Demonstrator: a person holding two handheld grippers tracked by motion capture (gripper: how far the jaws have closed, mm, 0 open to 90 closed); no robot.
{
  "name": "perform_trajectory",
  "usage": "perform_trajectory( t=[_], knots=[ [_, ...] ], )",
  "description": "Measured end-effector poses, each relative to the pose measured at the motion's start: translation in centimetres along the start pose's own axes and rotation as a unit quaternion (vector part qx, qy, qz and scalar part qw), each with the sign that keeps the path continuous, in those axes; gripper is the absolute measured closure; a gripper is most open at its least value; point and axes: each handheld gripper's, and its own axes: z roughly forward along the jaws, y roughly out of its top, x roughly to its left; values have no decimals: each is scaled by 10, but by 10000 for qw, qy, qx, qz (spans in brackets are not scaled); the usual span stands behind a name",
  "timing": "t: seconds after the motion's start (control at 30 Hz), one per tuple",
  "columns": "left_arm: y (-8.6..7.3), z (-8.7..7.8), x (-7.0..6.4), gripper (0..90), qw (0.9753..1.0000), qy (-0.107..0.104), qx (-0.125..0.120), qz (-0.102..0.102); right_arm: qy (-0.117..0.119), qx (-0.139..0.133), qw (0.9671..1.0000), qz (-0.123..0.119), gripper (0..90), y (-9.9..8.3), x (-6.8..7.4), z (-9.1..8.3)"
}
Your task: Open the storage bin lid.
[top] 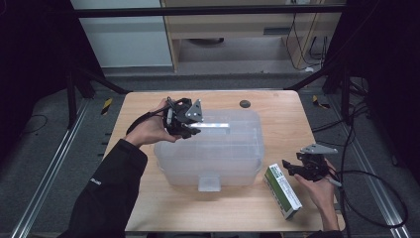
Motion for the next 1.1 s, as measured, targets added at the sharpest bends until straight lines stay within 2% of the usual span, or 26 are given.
perform_trajectory(
  t=[0.3, 0.5, 0.77, 1.1],
  knots=[
    [6, 2, -3, 720, 9997, 99, 183, 104, 42, -20, 10000, -13, 364, 2, 1, -2],
    [10, 1, -6, 727, 9991, 205, 329, 180, 70, -55, 10000, -15, 382, 5, 3, -4],
    [12, 1, -7, 731, 9985, 267, 428, 199, 172, -184, 9996, -91, 429, 16, 11, -16],
    [15, 0, -9, 728, 9978, 399, 490, 194, 424, -464, 9977, -234, 475, 34, 24, -35]
  ],
)
